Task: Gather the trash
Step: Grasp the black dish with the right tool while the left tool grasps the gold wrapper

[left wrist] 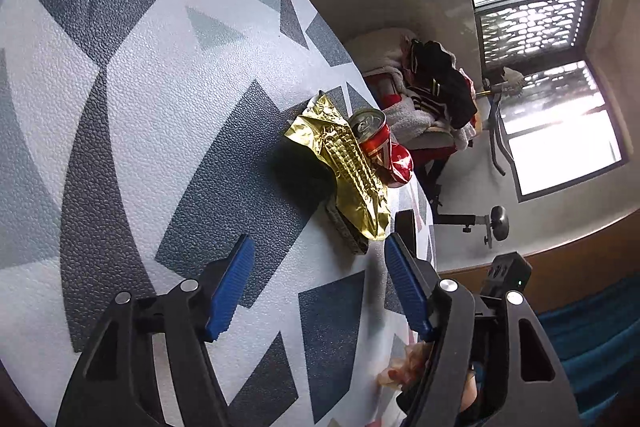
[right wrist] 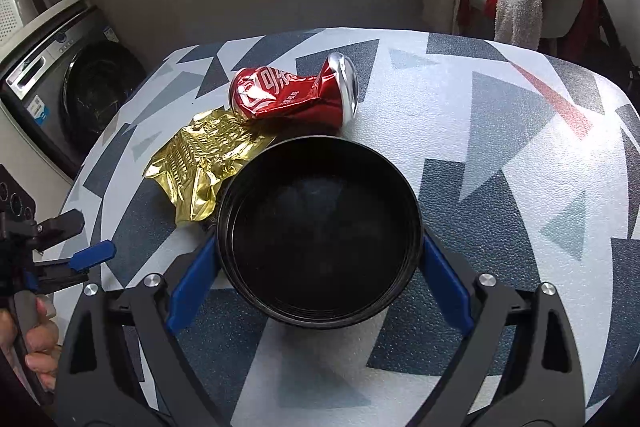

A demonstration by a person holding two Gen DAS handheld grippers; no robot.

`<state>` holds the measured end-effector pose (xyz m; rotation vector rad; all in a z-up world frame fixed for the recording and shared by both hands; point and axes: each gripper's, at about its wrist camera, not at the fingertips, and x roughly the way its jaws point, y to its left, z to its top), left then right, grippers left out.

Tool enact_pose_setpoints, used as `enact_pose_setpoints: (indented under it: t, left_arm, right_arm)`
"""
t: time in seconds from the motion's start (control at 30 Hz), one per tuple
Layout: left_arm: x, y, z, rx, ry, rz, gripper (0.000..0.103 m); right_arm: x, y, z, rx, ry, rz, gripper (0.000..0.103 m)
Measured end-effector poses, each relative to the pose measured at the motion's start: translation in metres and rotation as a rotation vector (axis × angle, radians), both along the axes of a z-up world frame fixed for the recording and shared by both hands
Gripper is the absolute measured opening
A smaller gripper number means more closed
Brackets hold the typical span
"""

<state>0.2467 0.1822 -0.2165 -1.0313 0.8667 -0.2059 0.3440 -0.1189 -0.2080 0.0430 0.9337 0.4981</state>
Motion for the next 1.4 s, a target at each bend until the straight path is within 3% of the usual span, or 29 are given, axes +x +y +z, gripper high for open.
enact_pose_setpoints:
  t: [0.1,0.23,0.37,0.53,0.73,0.87,0.9,0.93,0.97,1.07,1.17,1.4]
  left_arm:
    - [0.016,-0.005,-0.001,-0.064,-0.013,0.028,0.062]
    - [0.040,-0.011,0.001,-0.049,-0.034,0.063,0.059]
    - [0.058,-0.013,-0.003,-0.026,-0.007,0.099,0.057]
    - [0.072,-0.018,-0.006,0.041,-0.008,0.113,0.053]
    - [0.084,-0.026,-0.008,0.023,-0.026,0.133,0.056]
    - [0.092,-0.036,-0.005,0.100,0.002,0.142,0.056]
    - [0.092,-0.038,-0.005,0.118,0.009,0.153,0.053]
    - [0.091,-0.039,-0.006,0.136,0.021,0.162,0.039]
    - [0.090,-0.040,-0.007,0.143,0.024,0.166,0.039]
    - [0.083,-0.042,0.002,0.201,-0.022,0.167,0.031]
    - [0.075,-0.048,0.025,0.308,-0.093,0.111,0.025]
    - [0.038,-0.068,0.090,0.558,-0.257,-0.077,0.024]
  right_arm:
    - [-0.015,-0.016,0.010,0.007,-0.071,-0.002,0.092]
    - [-0.026,-0.037,0.013,-0.011,-0.149,-0.040,0.092]
    - [-0.029,-0.052,0.009,0.040,-0.160,-0.090,0.092]
    - [-0.029,-0.052,0.007,0.053,-0.161,-0.072,0.092]
    - [-0.028,-0.056,0.004,0.102,-0.131,-0.063,0.092]
    - [-0.028,-0.055,0.001,0.117,-0.116,-0.054,0.092]
    - [-0.029,-0.054,0.001,0.115,-0.119,-0.049,0.092]
    - [-0.029,-0.053,0.001,0.112,-0.121,-0.044,0.092]
    - [-0.030,-0.053,0.001,0.110,-0.122,-0.040,0.092]
    - [-0.030,-0.053,0.001,0.109,-0.127,-0.041,0.092]
    - [-0.029,-0.053,0.002,0.104,-0.131,-0.043,0.092]
    - [-0.034,-0.049,0.014,0.061,-0.152,-0.022,0.092]
